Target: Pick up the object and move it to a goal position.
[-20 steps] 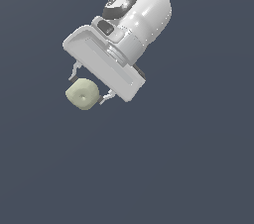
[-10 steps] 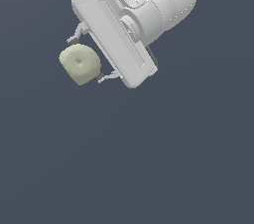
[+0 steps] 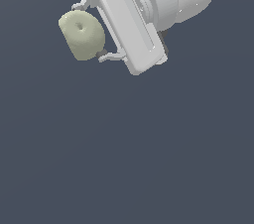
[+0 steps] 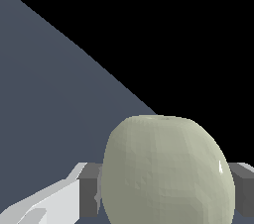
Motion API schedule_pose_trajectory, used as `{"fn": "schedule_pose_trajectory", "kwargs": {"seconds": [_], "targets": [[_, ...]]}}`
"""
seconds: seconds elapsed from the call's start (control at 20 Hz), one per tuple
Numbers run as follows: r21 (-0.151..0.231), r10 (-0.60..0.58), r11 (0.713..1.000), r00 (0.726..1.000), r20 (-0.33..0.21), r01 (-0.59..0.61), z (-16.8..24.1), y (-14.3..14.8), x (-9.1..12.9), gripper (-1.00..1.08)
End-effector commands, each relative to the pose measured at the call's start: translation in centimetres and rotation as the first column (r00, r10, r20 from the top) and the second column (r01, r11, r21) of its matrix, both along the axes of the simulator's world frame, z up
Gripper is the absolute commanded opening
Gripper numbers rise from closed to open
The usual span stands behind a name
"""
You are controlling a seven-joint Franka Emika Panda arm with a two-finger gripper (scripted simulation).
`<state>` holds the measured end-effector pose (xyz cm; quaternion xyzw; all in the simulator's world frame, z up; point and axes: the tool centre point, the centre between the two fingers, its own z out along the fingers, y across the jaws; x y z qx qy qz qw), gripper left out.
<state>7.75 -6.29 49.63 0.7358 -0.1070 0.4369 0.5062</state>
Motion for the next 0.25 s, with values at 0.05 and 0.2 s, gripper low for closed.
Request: {"fn": "schedule_pose_trajectory", "kwargs": {"seconds": [0.05, 0.2], "targets": [[-0.01, -0.016, 1.0, 1.0, 0.017, 0.016, 0.56, 0.11, -0.19, -1.0], [-0.01, -0.017, 1.0, 1.0, 0.015, 0.018, 0.51, 0.04, -0.18, -1.0]]}}
